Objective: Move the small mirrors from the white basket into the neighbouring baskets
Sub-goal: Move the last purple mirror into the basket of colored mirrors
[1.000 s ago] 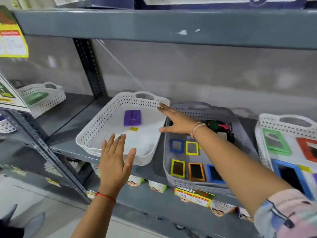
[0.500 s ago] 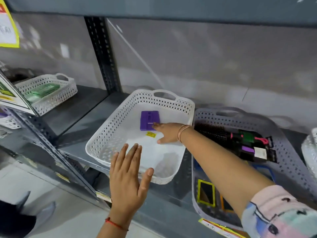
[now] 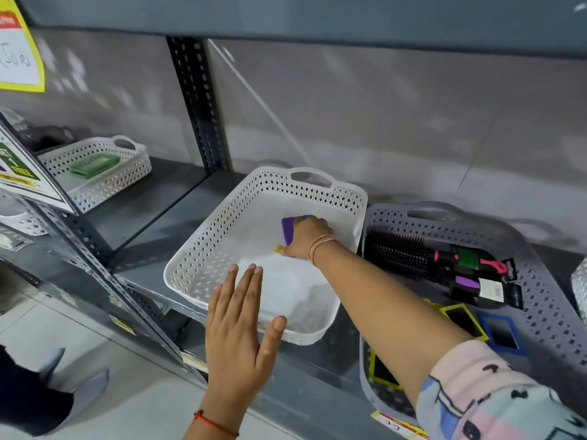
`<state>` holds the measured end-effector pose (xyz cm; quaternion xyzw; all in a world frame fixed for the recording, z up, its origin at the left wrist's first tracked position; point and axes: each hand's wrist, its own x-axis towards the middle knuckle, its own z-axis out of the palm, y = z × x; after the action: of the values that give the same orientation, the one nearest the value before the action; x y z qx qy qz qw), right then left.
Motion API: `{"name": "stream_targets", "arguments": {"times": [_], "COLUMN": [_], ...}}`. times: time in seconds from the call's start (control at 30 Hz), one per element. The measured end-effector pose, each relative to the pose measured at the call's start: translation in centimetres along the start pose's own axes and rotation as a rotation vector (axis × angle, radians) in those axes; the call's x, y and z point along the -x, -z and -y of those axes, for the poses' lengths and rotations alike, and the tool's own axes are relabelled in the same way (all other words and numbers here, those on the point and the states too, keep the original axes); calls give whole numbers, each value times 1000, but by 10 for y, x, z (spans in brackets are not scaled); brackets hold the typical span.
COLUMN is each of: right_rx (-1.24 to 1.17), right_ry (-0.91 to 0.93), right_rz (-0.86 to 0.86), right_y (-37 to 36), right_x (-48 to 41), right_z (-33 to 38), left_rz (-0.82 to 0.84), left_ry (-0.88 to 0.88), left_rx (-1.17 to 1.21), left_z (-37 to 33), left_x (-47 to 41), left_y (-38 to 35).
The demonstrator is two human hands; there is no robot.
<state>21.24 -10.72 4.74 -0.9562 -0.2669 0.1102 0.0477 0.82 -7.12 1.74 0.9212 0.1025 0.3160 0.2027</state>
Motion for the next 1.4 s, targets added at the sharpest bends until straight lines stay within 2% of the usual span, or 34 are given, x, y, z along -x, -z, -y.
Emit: {"name": "stream_targets", "arguments": {"times": [0.07,0.23,0.33,0.4,0.5,0.6,0.73,0.8,0.87,1.03,1.23,1.4], "right_rx": [-80,-642,-672,-625,-349,-177,53,64,-11,-82,-216,-279], "right_ry": [24,-47,-122,-129,-72,-23,210,265,235,251,338,336], "right_rz": [-20,-60,25,95,156,189,296,359,379,307,14,-110], "right_y": [2,23,27,22,18,28,27,19,11,9,34,57], "right_x": [6,20,26,28,30,31,16,12,8,11,45,88], "right_z": [4,-6,-18,-22,-21,-19,-26,-26,-25,-27,-36,-62], "left_rz": [6,1,-5,-6,1,4,5,6,9,18,48,45], "left_ry": [-3,9,20,27,26,32,30,32,24,10,-26,-85], "left_rx": [-2,36,33,28,4,-15,-25,-26,-26,-25,-59,1], "left_z": [0,0,-1,-1,-1,-2,-2,-2,-2,0,-1,-25], "left_x": [1,1,1,1,0,0,0,-1,-1,-1,1,10], "left_y": [1,2,1,0,-1,-2,-2,-2,-1,0,2,0]}}
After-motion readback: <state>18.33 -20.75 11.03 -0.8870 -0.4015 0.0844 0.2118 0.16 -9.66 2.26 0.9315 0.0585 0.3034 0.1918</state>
